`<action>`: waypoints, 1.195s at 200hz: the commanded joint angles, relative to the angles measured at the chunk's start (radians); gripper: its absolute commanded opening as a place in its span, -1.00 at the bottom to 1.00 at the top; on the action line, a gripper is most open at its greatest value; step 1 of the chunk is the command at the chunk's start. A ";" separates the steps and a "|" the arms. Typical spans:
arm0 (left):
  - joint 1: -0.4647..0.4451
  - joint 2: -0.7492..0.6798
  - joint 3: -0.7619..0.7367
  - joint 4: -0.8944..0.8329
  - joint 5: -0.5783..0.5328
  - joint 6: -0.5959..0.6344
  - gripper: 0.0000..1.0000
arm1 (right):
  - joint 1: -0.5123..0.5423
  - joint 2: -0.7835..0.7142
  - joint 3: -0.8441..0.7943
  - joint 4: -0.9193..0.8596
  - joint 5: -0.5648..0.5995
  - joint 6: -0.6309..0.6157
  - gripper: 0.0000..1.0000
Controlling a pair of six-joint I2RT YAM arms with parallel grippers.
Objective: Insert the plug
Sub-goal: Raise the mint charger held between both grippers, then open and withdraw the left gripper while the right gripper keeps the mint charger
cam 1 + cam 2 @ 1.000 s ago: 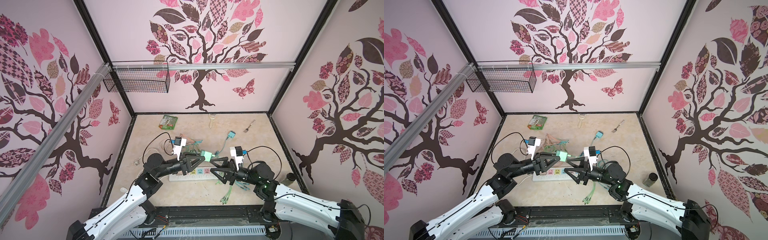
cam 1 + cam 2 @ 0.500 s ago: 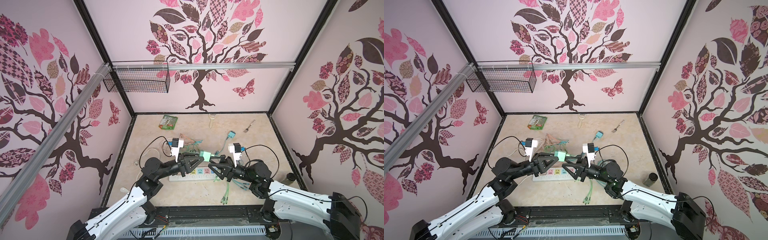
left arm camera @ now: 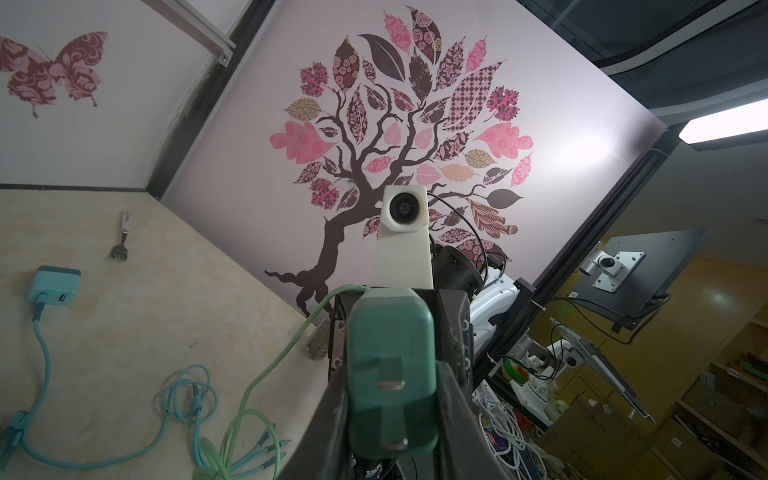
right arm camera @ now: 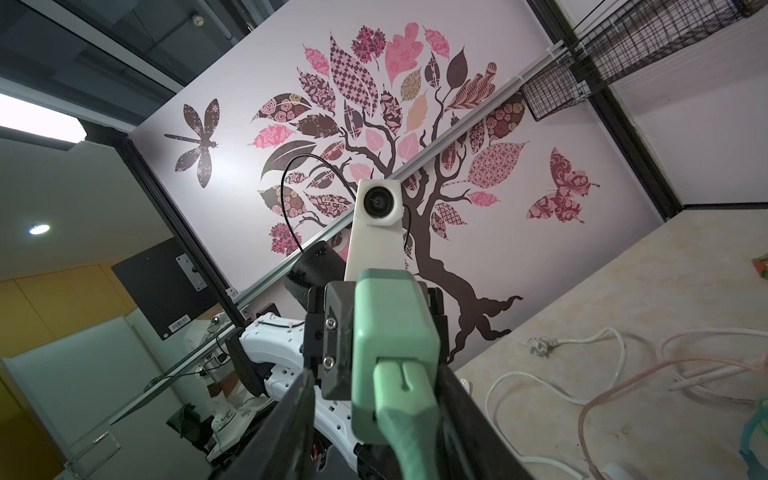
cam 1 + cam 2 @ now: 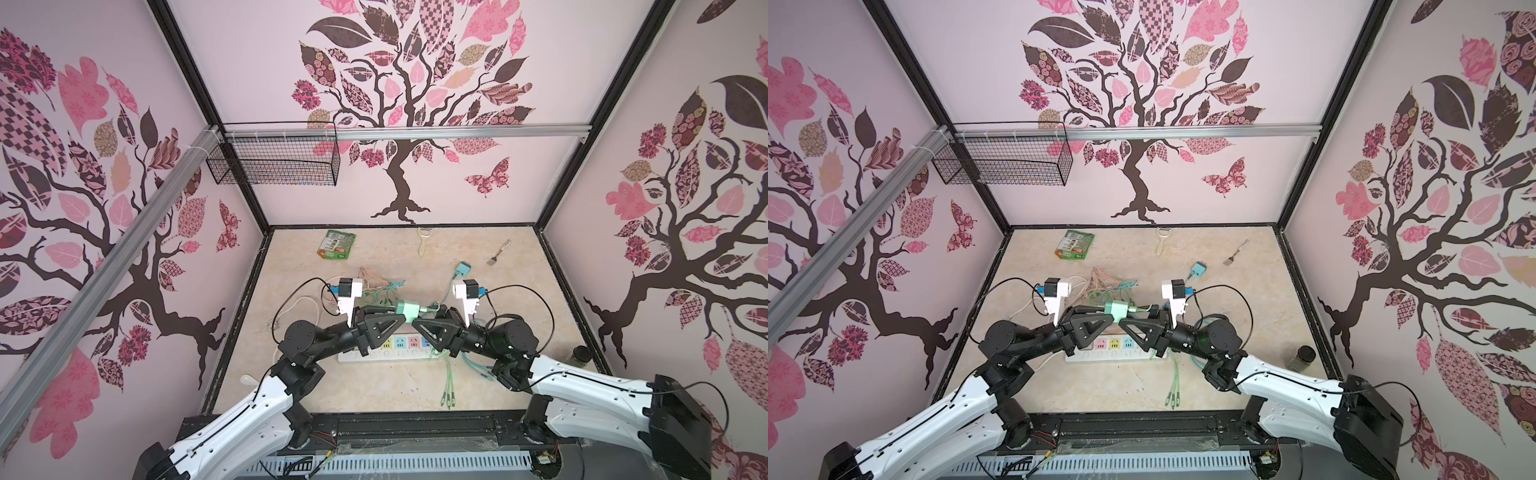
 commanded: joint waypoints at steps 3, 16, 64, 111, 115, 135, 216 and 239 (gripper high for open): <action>-0.008 -0.015 -0.026 0.040 0.009 0.010 -1.00 | 0.003 0.014 0.044 0.060 -0.008 0.012 -0.05; -0.008 -0.015 -0.029 0.040 0.009 0.013 -1.00 | 0.004 0.018 0.051 0.059 -0.010 0.013 -0.07; -0.010 -0.010 -0.029 0.038 0.002 0.022 -1.00 | 0.003 0.048 0.079 0.043 -0.029 0.013 -0.18; -0.010 -0.003 -0.033 0.033 -0.009 0.033 -1.00 | 0.003 0.067 0.096 0.043 -0.046 0.014 -0.30; -0.009 -0.003 -0.034 0.031 -0.010 0.034 -1.00 | 0.003 0.068 0.095 0.042 -0.046 0.014 -0.32; -0.010 -0.007 -0.035 0.020 -0.018 0.039 -1.00 | 0.003 0.066 0.092 0.043 -0.046 0.012 -0.40; -0.010 -0.043 -0.016 -0.109 -0.070 0.062 -0.17 | 0.002 -0.042 0.091 -0.155 0.030 -0.085 -0.61; -0.011 -0.061 -0.016 -0.152 -0.076 0.067 0.03 | -0.002 -0.102 0.128 -0.328 0.076 -0.167 -0.61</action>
